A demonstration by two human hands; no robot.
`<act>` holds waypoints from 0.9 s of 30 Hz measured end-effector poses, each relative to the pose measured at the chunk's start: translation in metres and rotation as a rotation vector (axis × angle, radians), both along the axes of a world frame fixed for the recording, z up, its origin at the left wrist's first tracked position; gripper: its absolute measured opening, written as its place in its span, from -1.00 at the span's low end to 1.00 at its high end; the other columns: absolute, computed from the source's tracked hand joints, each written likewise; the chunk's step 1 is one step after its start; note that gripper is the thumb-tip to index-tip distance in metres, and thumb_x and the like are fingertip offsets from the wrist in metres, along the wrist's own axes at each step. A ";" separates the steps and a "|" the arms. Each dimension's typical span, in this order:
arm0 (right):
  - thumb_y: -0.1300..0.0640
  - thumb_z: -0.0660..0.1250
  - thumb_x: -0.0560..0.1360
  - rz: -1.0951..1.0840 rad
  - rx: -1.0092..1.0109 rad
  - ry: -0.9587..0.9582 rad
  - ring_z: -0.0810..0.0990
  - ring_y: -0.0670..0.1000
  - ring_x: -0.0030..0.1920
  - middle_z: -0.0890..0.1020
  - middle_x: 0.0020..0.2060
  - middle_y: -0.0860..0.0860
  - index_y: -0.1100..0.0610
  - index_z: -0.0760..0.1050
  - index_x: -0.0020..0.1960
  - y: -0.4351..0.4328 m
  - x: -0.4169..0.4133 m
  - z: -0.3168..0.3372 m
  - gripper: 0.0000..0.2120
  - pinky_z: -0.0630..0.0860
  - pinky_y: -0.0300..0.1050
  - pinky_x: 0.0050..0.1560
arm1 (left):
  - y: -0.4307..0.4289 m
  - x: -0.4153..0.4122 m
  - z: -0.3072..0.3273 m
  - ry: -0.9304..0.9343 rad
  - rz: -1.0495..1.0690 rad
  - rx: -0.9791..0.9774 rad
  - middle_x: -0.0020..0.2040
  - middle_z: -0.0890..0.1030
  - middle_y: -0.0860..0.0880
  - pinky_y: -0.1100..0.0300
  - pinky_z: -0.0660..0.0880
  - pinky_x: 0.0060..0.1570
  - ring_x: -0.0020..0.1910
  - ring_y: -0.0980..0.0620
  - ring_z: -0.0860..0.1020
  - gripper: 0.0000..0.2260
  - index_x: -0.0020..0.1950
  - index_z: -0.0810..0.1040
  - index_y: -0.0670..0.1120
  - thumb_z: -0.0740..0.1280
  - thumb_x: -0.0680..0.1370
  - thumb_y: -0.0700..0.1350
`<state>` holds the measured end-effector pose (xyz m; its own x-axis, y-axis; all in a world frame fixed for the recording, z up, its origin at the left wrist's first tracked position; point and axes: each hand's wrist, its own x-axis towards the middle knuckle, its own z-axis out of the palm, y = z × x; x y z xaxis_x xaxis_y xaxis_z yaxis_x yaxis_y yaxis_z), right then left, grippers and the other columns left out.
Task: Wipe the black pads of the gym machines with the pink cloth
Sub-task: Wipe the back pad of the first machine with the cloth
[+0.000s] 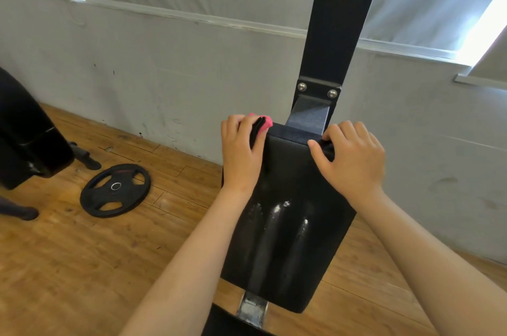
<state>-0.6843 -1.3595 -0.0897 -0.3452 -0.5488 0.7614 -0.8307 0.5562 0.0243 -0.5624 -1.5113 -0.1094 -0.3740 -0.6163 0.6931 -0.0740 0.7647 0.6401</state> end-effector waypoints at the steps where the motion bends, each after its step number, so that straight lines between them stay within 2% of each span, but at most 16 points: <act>1: -0.17 0.21 0.55 0.003 -0.001 -0.003 0.47 -0.01 -0.25 0.55 -0.28 0.02 0.11 0.51 -0.16 0.000 0.000 0.000 -0.64 0.33 -0.20 -0.29 | 0.000 -0.001 -0.004 0.000 0.023 -0.020 0.04 0.49 -0.04 0.48 0.33 0.00 0.05 0.15 0.33 -0.72 0.14 0.56 -0.12 0.24 0.58 0.04; 5: -0.18 0.20 0.55 -0.002 0.001 -0.001 0.46 -0.01 -0.25 0.54 -0.28 0.01 0.11 0.51 -0.16 -0.001 -0.001 -0.001 -0.63 0.35 -0.19 -0.30 | 0.010 0.000 -0.023 0.022 0.072 -0.009 0.08 0.51 -0.06 0.42 0.35 0.02 0.08 0.09 0.38 -0.74 0.15 0.57 -0.12 0.25 0.56 -0.01; 8: -0.18 0.19 0.55 -0.005 0.006 -0.001 0.46 -0.01 -0.26 0.54 -0.28 0.01 0.11 0.51 -0.16 -0.001 -0.001 -0.001 -0.63 0.35 -0.19 -0.30 | 0.020 0.007 -0.036 0.028 0.032 0.063 0.08 0.51 -0.01 0.44 0.34 0.08 0.09 0.14 0.40 -0.73 0.14 0.57 -0.13 0.24 0.56 -0.02; 13: -0.19 0.19 0.55 0.001 0.002 -0.002 0.47 -0.01 -0.26 0.54 -0.28 0.02 0.11 0.51 -0.16 0.000 -0.001 -0.001 -0.62 0.35 -0.19 -0.30 | 0.031 0.034 -0.083 -0.083 -0.048 0.130 0.08 0.50 0.05 0.34 0.39 0.09 0.10 0.10 0.44 -0.78 0.16 0.57 -0.07 0.29 0.53 -0.13; 16: -0.18 0.20 0.55 0.008 0.000 -0.007 0.47 -0.01 -0.25 0.54 -0.28 0.02 0.11 0.51 -0.16 -0.001 -0.002 -0.001 -0.62 0.36 -0.18 -0.30 | 0.028 0.039 -0.076 -0.097 -0.059 0.163 0.06 0.48 0.10 0.34 0.42 0.09 0.09 0.09 0.46 -0.79 0.16 0.55 0.00 0.33 0.54 -0.16; 18: -0.19 0.20 0.55 0.008 -0.003 -0.011 0.47 -0.01 -0.25 0.54 -0.28 0.02 0.11 0.51 -0.16 -0.001 -0.002 -0.002 -0.62 0.38 -0.18 -0.30 | 0.024 0.039 -0.053 -0.053 -0.075 0.140 0.06 0.48 0.12 0.45 0.34 0.10 0.09 0.09 0.46 -0.80 0.16 0.53 0.03 0.32 0.54 -0.10; 20: -0.19 0.19 0.55 0.010 -0.007 -0.013 0.47 -0.01 -0.25 0.54 -0.28 0.02 0.11 0.51 -0.16 -0.001 -0.002 -0.002 -0.62 0.38 -0.18 -0.30 | 0.017 0.033 -0.024 -0.004 -0.079 0.062 0.07 0.48 0.12 0.49 0.28 0.09 0.09 0.11 0.43 -0.78 0.17 0.56 -0.01 0.29 0.55 -0.04; 22: -0.18 0.19 0.55 0.014 -0.006 -0.011 0.47 0.00 -0.25 0.54 -0.27 0.02 0.12 0.51 -0.16 0.000 -0.002 -0.001 -0.62 0.37 -0.18 -0.29 | 0.006 0.021 -0.001 -0.015 -0.085 -0.050 0.08 0.51 0.09 0.45 0.28 0.08 0.09 0.14 0.38 -0.76 0.19 0.58 -0.05 0.29 0.57 -0.03; 24: -0.18 0.19 0.55 0.012 -0.002 -0.010 0.47 0.00 -0.25 0.54 -0.27 0.02 0.12 0.51 -0.16 0.000 -0.001 0.000 -0.62 0.36 -0.18 -0.29 | 0.000 0.008 0.007 -0.080 -0.080 -0.153 0.10 0.55 0.06 0.33 0.33 0.07 0.08 0.12 0.35 -0.77 0.18 0.59 -0.05 0.30 0.57 -0.02; 25: -0.19 0.19 0.55 0.007 -0.002 -0.009 0.47 0.00 -0.25 0.54 -0.28 0.02 0.12 0.51 -0.16 0.000 -0.001 0.000 -0.62 0.35 -0.18 -0.30 | 0.000 0.003 0.005 -0.101 -0.072 -0.176 0.09 0.56 0.05 0.28 0.34 0.05 0.07 0.12 0.34 -0.78 0.16 0.60 -0.05 0.31 0.57 -0.01; 27: -0.19 0.18 0.54 0.002 -0.003 -0.008 0.47 -0.01 -0.26 0.54 -0.28 0.02 0.12 0.51 -0.16 0.000 -0.001 -0.001 -0.62 0.36 -0.18 -0.30 | 0.004 -0.003 -0.002 -0.089 -0.051 -0.152 0.08 0.57 0.04 0.30 0.35 0.03 0.06 0.15 0.32 -0.77 0.14 0.61 -0.06 0.32 0.56 0.00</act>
<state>-0.6858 -1.3594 -0.0906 -0.3505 -0.5472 0.7601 -0.8319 0.5548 0.0158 -0.5650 -1.5069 -0.1116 -0.4658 -0.4861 0.7394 -0.0841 0.8561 0.5098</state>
